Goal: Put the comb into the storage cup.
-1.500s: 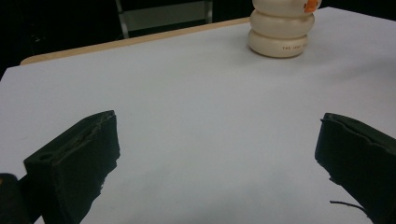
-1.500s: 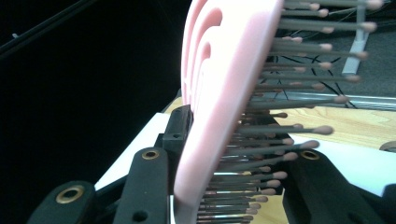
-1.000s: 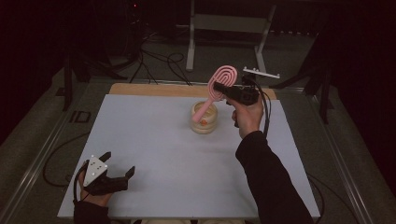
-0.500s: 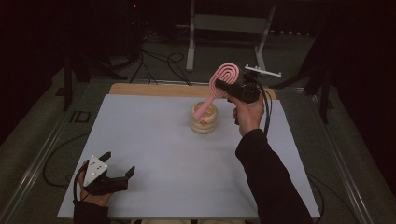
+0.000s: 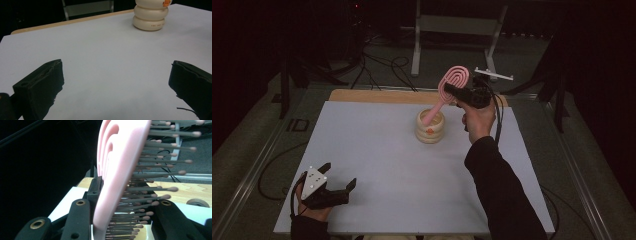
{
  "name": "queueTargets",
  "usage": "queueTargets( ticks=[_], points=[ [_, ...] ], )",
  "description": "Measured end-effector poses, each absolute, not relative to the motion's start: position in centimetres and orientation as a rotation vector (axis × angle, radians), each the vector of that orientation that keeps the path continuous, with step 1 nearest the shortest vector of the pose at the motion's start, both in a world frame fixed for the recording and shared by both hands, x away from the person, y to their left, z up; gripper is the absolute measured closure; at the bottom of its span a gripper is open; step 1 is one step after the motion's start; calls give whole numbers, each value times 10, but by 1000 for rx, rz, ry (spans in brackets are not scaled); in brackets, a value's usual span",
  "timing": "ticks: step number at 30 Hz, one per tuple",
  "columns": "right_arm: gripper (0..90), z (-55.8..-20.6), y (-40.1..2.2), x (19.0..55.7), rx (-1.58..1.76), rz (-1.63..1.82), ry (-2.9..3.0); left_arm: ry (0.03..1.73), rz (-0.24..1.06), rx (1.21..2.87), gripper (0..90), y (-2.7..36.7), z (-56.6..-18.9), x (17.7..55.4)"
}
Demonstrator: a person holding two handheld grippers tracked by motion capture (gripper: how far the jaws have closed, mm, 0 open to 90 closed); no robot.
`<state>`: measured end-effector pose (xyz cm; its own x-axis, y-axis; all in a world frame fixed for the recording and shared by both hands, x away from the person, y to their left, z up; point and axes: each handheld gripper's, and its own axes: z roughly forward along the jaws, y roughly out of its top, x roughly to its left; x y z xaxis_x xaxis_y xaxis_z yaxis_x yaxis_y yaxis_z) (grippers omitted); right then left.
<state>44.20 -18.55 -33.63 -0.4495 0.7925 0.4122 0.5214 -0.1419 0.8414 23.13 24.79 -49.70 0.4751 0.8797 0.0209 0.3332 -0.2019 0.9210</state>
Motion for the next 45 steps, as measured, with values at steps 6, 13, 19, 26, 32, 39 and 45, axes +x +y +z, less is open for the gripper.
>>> queueTargets(
  ticks=[6,13,19,26,32,39,45],
  points=[
    [635,-337,-186,444,1493,1615,1871,1034,712,1761,7,248,-497,231],
    [635,-340,-189,447,1511,1598,1848,1035,711,1761,7,248,-497,231],
    [635,-342,-191,449,1513,1581,1841,1036,709,1761,7,248,-497,231],
    [635,-343,-193,451,1527,1567,1824,1035,709,1761,7,248,-497,231],
    [635,-345,-195,453,1542,1554,1812,1034,709,1760,7,248,-497,231],
    [635,-346,-198,456,1561,1543,1784,1034,707,1761,7,247,-497,231],
    [634,-347,-199,457,1567,1542,1773,1034,705,1763,7,248,-497,231]
  ],
)
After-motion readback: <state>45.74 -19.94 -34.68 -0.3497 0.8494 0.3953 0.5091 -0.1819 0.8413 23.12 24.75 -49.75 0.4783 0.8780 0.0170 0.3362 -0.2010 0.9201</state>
